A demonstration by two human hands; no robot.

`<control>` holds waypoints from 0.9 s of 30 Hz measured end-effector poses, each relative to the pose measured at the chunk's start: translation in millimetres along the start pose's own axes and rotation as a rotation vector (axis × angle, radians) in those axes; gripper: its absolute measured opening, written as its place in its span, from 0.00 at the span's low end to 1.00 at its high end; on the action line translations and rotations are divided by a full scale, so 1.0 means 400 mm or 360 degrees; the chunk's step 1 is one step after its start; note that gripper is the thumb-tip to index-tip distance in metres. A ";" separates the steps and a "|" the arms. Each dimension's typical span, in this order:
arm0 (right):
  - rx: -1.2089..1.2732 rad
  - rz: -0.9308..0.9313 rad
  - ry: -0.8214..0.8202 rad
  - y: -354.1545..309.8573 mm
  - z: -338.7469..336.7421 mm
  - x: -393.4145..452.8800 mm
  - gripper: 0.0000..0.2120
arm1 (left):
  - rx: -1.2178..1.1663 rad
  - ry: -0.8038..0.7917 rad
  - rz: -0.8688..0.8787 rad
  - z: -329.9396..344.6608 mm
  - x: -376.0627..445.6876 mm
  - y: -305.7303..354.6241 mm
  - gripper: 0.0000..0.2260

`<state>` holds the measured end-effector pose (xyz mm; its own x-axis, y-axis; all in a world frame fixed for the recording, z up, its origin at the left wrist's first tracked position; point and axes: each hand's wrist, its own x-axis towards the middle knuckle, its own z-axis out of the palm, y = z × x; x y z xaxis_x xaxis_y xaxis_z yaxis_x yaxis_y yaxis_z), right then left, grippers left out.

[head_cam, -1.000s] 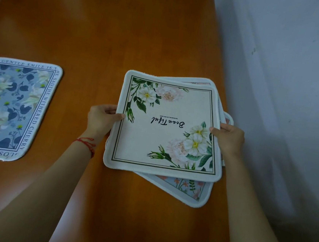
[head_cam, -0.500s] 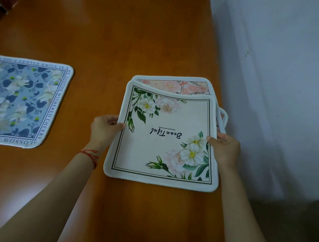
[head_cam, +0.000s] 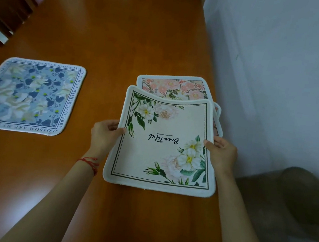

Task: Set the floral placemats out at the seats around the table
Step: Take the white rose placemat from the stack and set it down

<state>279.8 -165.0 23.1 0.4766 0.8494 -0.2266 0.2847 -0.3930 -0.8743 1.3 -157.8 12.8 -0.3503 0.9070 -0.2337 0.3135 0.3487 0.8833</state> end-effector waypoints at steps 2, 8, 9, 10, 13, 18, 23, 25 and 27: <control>0.0021 -0.0004 -0.0008 -0.007 -0.014 -0.038 0.13 | -0.0008 0.0011 0.0010 -0.018 -0.033 -0.001 0.13; 0.0060 -0.0053 -0.0065 -0.019 -0.064 -0.137 0.13 | -0.0032 0.0040 0.0039 -0.070 -0.142 -0.002 0.13; 0.0069 -0.0061 -0.0077 -0.022 -0.076 -0.153 0.13 | -0.0031 0.0054 0.0039 -0.080 -0.162 -0.001 0.12; 0.0084 -0.0069 -0.0092 -0.023 -0.087 -0.170 0.13 | -0.0021 0.0065 0.0047 -0.090 -0.181 0.001 0.12; 0.0157 -0.0084 -0.0151 -0.018 -0.125 -0.222 0.13 | 0.0010 0.0099 0.0097 -0.120 -0.248 0.008 0.12; 0.0154 -0.0182 -0.0215 0.004 -0.195 -0.303 0.13 | -0.0005 0.0167 0.0110 -0.150 -0.389 0.019 0.11; 0.0200 -0.0228 -0.0270 0.019 -0.262 -0.375 0.13 | -0.0116 0.0240 0.0121 -0.174 -0.537 0.024 0.10; 0.0225 -0.0240 -0.0289 0.026 -0.281 -0.404 0.13 | -0.0162 0.0262 0.0095 -0.188 -0.584 0.018 0.11; 0.0236 -0.0237 -0.0321 0.030 -0.296 -0.430 0.12 | -0.0171 0.0276 0.0095 -0.201 -0.623 0.011 0.11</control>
<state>299.6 -357.6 102.3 0.2594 0.9526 -0.1590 0.2076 -0.2158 -0.9541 18.9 -401.6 107.5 -0.4835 0.8678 -0.1145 0.2458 0.2601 0.9338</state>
